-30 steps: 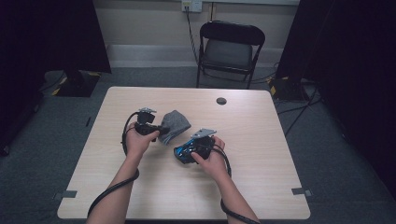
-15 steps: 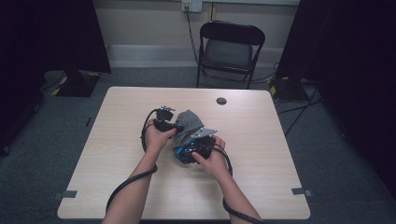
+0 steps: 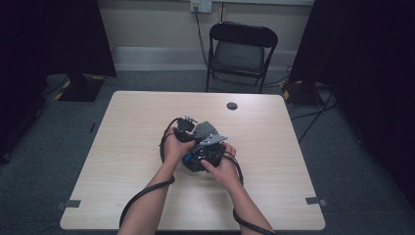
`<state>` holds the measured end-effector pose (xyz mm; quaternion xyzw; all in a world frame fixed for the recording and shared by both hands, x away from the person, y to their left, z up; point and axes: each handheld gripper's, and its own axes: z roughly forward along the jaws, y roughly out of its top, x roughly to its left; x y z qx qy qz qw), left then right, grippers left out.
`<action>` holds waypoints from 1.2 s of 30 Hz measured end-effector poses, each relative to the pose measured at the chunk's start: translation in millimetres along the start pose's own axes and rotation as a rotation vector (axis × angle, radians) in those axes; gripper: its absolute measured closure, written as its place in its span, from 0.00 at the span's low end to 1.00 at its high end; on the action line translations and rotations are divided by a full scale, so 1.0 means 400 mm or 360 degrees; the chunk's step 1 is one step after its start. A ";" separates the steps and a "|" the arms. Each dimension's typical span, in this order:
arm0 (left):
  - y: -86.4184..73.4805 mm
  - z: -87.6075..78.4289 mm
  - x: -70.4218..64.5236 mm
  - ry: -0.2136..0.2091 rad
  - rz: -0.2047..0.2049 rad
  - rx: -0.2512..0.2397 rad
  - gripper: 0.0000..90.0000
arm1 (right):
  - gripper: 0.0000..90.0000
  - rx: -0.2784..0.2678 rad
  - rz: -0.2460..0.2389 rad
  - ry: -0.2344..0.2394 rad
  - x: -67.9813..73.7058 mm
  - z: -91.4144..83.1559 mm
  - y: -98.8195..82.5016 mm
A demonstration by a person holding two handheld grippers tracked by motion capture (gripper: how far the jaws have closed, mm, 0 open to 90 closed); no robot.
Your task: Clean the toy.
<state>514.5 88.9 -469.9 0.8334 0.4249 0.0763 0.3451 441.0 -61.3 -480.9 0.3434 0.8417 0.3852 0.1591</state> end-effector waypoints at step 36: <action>-0.054 -0.061 0.037 -0.0091 0.0054 0.0065 0.83 | 0.08 0.0001 0.0000 0.0003 0.000 0.001 0.000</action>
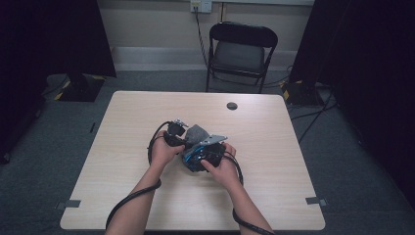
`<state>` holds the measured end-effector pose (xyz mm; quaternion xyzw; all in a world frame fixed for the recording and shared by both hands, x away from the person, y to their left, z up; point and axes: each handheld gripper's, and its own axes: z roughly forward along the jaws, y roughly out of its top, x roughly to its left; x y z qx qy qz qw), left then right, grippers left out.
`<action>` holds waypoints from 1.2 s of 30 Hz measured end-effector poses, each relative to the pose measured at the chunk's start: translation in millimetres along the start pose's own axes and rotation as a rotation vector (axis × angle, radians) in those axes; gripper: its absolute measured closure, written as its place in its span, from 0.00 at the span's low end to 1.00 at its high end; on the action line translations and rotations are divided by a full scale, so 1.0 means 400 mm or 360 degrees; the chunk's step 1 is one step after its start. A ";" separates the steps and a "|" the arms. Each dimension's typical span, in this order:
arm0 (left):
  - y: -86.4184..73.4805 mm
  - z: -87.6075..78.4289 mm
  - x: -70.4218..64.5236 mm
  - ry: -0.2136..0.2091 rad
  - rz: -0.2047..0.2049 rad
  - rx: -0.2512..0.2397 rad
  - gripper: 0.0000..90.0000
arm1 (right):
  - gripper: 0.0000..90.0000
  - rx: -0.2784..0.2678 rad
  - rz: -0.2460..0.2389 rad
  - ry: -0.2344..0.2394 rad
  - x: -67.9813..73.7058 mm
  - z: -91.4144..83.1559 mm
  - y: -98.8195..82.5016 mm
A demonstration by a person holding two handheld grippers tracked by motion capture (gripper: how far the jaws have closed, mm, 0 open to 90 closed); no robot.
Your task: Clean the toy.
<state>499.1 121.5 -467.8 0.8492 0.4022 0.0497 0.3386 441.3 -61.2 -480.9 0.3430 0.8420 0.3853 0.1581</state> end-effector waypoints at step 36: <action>-0.095 -0.091 0.028 -0.0045 -0.0064 -0.0008 0.83 | 0.08 -0.0005 -0.0003 -0.0001 0.002 0.000 0.000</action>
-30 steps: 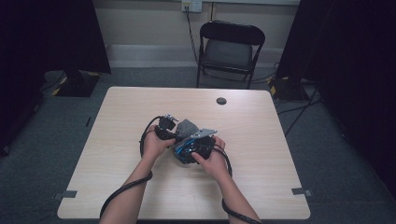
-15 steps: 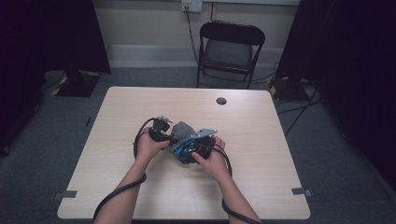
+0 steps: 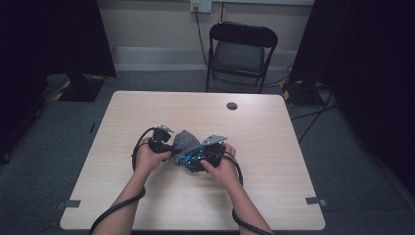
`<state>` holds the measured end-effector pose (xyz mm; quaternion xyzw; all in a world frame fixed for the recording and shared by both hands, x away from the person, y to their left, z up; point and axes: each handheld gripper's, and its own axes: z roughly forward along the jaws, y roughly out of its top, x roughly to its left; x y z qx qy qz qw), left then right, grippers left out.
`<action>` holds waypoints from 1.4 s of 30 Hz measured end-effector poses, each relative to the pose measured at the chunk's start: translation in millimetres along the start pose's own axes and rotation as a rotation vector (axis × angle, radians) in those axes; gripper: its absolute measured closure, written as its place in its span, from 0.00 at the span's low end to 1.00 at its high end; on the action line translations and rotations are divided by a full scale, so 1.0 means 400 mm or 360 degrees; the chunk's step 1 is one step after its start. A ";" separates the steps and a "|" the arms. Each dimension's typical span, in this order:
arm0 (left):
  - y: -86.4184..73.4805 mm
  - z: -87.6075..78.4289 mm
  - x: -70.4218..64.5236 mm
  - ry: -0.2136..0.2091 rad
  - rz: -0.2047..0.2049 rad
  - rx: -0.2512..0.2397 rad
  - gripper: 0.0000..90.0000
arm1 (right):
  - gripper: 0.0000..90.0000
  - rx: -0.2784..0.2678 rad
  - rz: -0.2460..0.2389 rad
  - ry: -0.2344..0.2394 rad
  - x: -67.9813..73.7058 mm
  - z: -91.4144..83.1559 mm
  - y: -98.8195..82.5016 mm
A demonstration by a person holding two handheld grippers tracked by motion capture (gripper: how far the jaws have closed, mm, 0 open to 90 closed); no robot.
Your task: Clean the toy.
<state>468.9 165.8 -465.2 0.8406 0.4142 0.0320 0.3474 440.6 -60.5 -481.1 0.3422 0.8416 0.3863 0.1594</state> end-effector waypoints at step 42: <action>-0.062 -0.043 0.018 0.0016 -0.0092 -0.0055 0.82 | 0.08 -0.0002 -0.0002 0.0002 0.004 0.000 -0.001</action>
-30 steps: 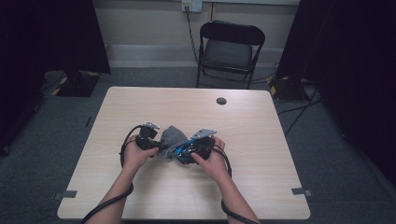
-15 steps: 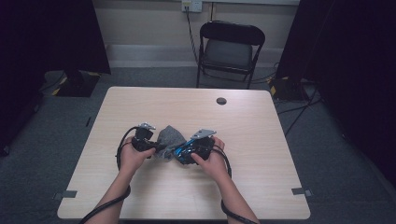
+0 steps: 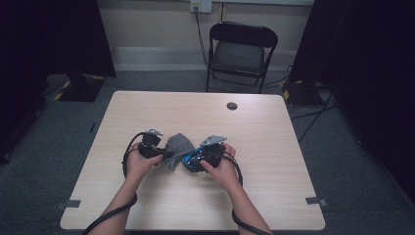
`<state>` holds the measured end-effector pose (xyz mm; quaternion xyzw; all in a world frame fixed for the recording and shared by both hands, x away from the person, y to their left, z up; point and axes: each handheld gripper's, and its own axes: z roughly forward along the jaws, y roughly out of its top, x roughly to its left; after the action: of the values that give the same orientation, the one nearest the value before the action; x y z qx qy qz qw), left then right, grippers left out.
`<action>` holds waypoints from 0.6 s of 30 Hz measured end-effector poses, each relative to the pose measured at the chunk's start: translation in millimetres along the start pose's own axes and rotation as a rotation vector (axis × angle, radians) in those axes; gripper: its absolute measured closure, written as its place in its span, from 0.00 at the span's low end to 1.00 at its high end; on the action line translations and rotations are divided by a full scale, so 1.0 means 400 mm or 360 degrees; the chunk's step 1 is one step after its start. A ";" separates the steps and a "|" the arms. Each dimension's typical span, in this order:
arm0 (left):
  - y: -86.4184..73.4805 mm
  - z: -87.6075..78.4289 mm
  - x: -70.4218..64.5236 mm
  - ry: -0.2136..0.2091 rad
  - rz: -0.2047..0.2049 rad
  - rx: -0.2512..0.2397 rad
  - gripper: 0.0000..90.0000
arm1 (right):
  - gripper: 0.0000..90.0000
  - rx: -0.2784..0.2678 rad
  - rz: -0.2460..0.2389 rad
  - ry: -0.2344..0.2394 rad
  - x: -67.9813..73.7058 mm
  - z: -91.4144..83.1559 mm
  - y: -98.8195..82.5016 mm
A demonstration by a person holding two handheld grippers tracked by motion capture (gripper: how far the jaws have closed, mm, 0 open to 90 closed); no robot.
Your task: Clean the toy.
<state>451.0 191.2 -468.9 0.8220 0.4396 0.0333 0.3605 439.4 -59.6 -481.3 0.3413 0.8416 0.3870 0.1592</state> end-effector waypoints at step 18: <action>-0.075 -0.068 -0.004 -0.0034 0.0039 0.0031 0.83 | 0.08 0.0009 -0.0001 -0.0004 0.001 0.001 0.002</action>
<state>419.0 215.7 -467.0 0.8312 0.4259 0.0247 0.3566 439.7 -58.9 -480.7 0.3418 0.8427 0.3843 0.1594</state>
